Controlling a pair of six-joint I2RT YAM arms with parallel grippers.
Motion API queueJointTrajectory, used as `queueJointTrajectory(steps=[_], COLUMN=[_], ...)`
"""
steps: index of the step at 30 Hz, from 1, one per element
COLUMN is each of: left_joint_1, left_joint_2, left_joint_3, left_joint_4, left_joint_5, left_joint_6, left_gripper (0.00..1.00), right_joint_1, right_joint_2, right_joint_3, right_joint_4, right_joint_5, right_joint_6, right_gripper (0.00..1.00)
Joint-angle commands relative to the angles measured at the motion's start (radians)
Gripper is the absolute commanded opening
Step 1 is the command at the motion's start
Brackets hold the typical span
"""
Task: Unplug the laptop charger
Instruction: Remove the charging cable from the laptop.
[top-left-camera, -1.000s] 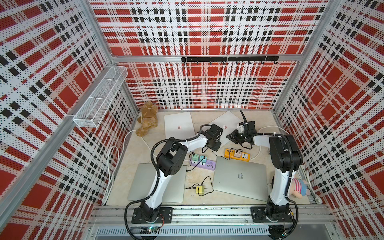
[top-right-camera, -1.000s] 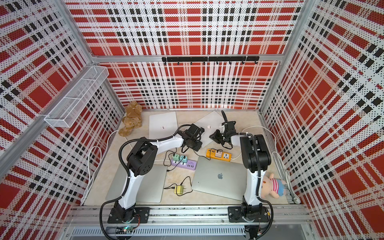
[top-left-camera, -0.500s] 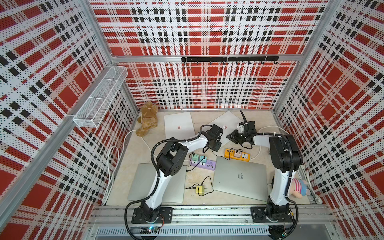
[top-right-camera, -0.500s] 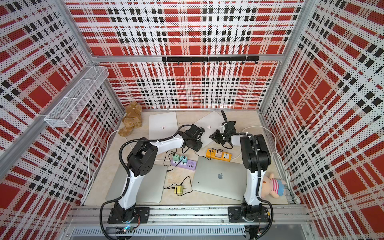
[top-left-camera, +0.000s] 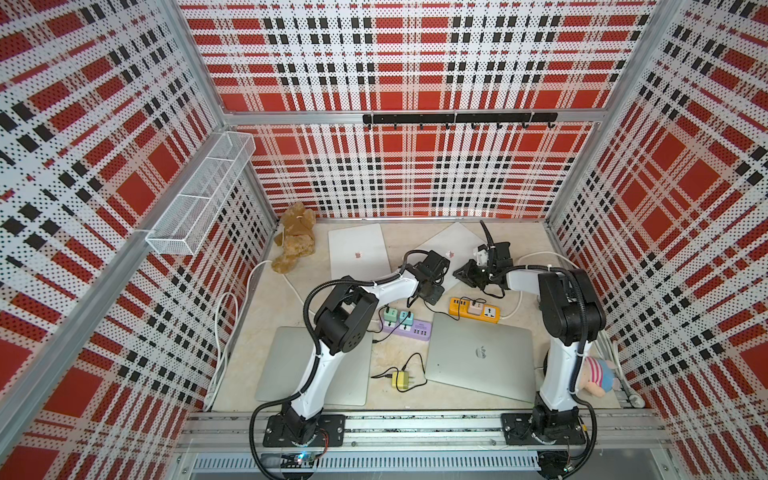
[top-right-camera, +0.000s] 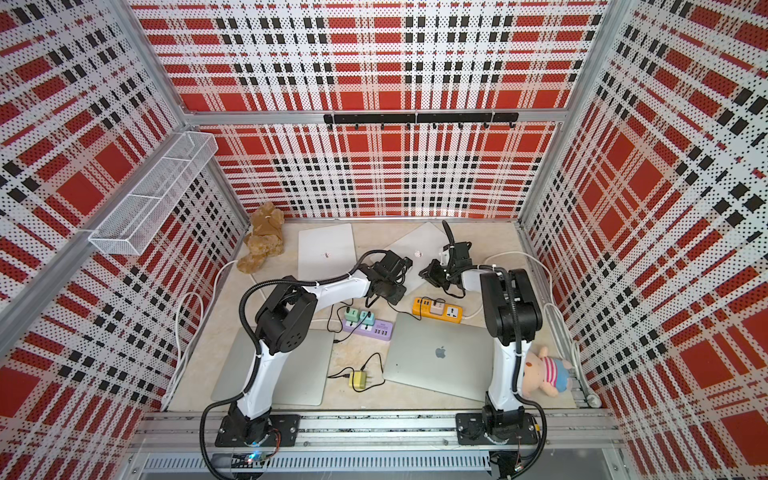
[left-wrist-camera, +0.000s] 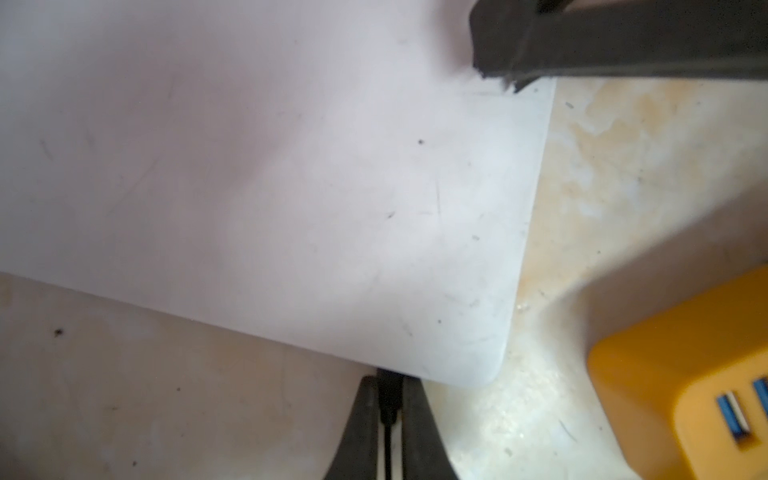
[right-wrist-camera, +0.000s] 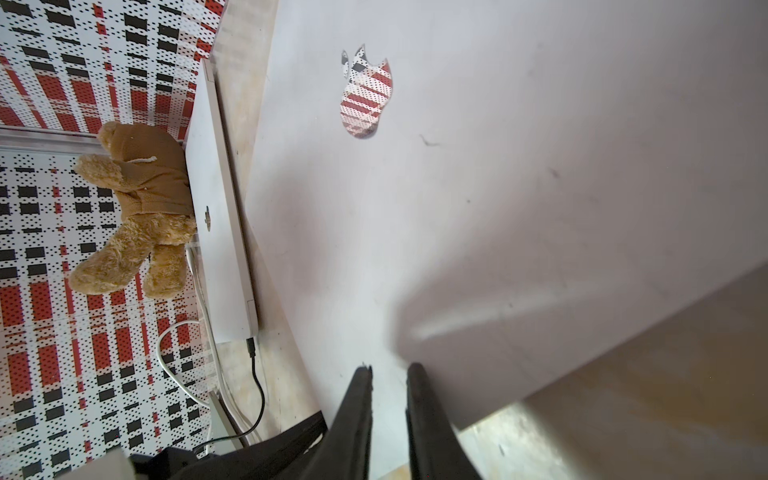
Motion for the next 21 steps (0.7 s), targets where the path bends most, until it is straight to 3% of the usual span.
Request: queueJointTrajectory(steps=[1,5,16,21], left_joint_1=[0.023,0.039,0.001,0.029], left_joint_2=[-0.002,-0.021,-0.047,-0.030], left_joint_3=[0.008,-0.035,-0.052,-0.034], left_joint_4=[-0.085,-0.038,-0.072,-0.098], left_joint_5=[0.027,0.107,0.011,0.036], left_joint_6=[-0.052,-0.077,0.049,-0.036], left_gripper=[0.06,0.06,0.06,0.03], right_joint_1=[0.006,0.009,0.012,0.012], right_joint_2=[0.004,0.009,0.007,0.008], right_joint_3=[0.003,0.011,0.022,0.019], right_joint_4=[-0.067,-0.075,-0.089,-0.088], right_joint_5=[0.050,0.051,0.060,0.062], right_joint_6=[-0.004,-0.007,-0.016,-0.014], right_gripper=[0.20,0.20,0.20,0.20])
